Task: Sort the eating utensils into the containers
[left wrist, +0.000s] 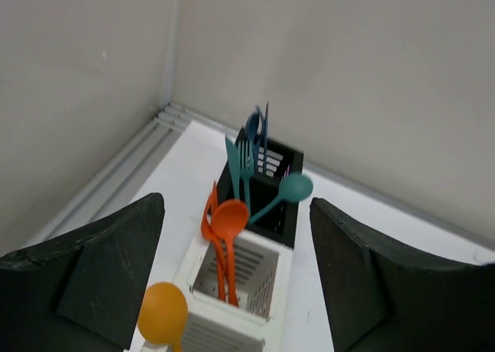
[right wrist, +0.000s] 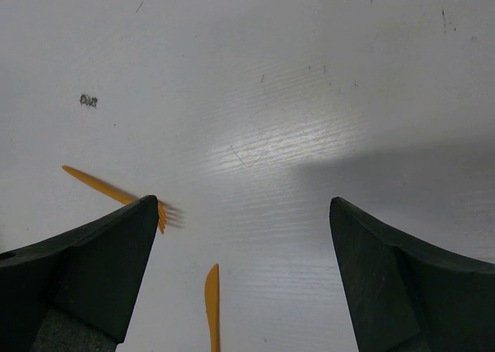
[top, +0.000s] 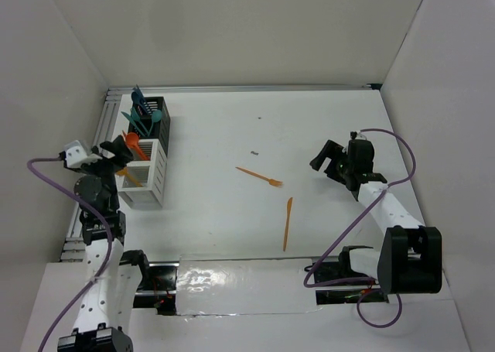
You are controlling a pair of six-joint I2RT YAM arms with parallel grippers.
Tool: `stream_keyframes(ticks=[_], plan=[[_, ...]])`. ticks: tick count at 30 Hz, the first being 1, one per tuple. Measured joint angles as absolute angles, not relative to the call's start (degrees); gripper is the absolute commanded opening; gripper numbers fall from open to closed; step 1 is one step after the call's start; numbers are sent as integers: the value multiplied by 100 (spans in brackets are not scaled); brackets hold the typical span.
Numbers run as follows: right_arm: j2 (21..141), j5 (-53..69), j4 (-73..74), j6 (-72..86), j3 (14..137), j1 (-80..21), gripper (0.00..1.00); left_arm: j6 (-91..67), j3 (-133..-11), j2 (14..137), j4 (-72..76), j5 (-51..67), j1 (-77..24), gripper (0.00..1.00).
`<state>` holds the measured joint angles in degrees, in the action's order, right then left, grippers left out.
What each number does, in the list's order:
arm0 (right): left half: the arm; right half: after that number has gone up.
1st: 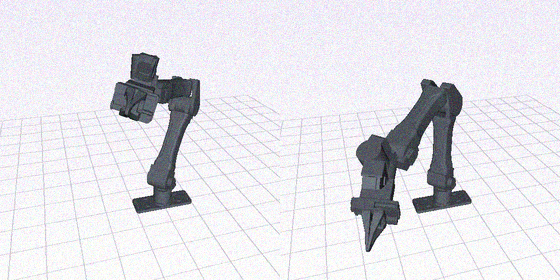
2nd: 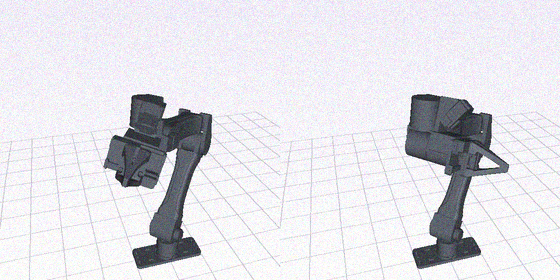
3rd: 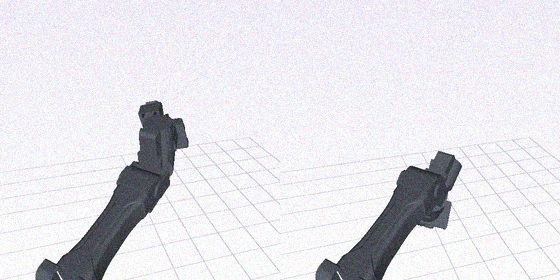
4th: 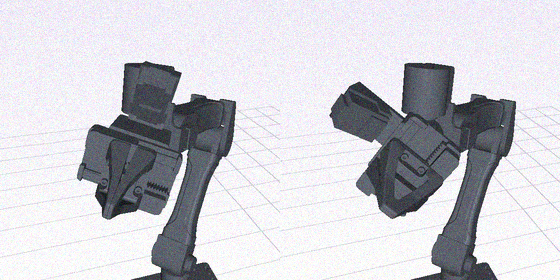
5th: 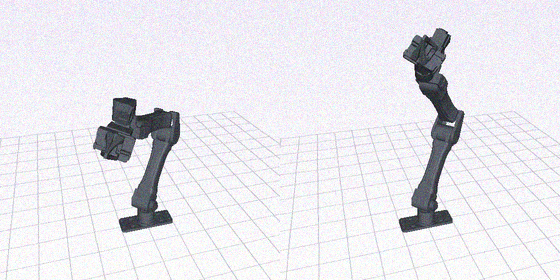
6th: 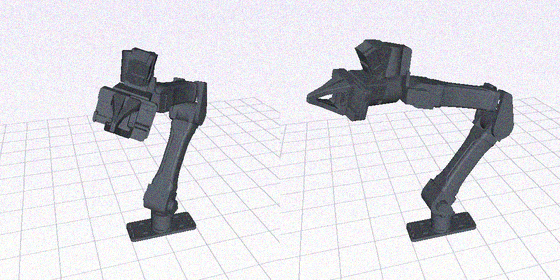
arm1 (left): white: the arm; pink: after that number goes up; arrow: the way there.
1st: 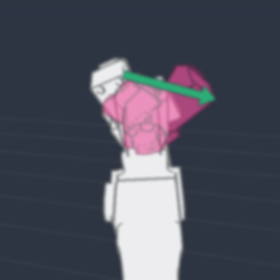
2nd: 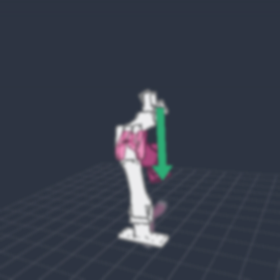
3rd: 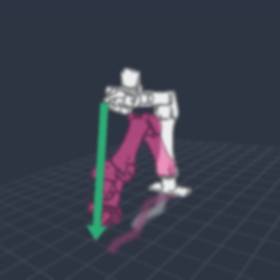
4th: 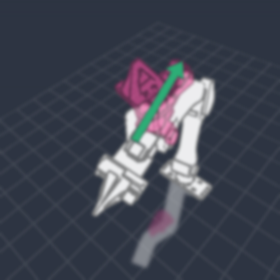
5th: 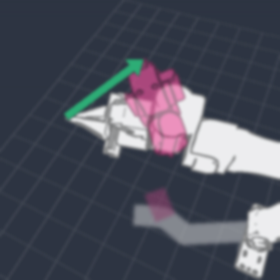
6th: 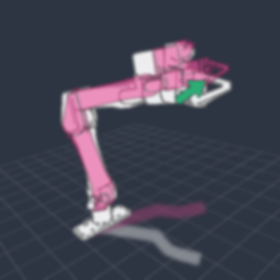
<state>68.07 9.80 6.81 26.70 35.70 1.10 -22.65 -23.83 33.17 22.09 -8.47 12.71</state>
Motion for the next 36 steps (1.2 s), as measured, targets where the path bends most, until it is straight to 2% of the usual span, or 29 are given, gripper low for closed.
stream_keyframes(ticks=[5, 8, 9, 11, 12, 15, 21, 27, 29, 36], plan=[[6807, 976, 681, 2670, 3570, 102, 98, -2075, -3450, 3367, 1629, -690, 1271, 84], [6807, 969, 683, 2672, 3570, 99, 98, -1623, -4602, 3800, 1179, 366, 1208, 82], [6807, 958, 683, 2672, 3570, 99, 97, -1500, -5100, 4014, 884, 731, 1153, 78], [6807, 941, 683, 2676, 3570, 99, 97, -1323, -5913, 4473, 233, 1511, 1031, 78], [6807, 926, 696, 2679, 3573, 99, 97, -1286, -6602, 4932, 128, 1640, 615, 78], [6807, 880, 773, 2707, 3616, 99, 97, -1013, -7199, 5824, -408, 2095, -484, 79], [6731, 604, 989, 2768, 3656, 99, 97, -685, -6807, 7627, -1278, 2759, -2423, 78], [6613, 117, 1463, 3028, 3656, 99, 98, -1293, -7520, 9588, -1815, 1896, -4414, 80], [6598, 32, 1603, 3124, 3642, 102, 98, -1682, -7953, 10101, -1968, 1466, -4932, 77], [5828, -123, 2093, 3321, 3282, 102, 98, -2974, -8691, 10892, -2445, 174, -5887, 71]])
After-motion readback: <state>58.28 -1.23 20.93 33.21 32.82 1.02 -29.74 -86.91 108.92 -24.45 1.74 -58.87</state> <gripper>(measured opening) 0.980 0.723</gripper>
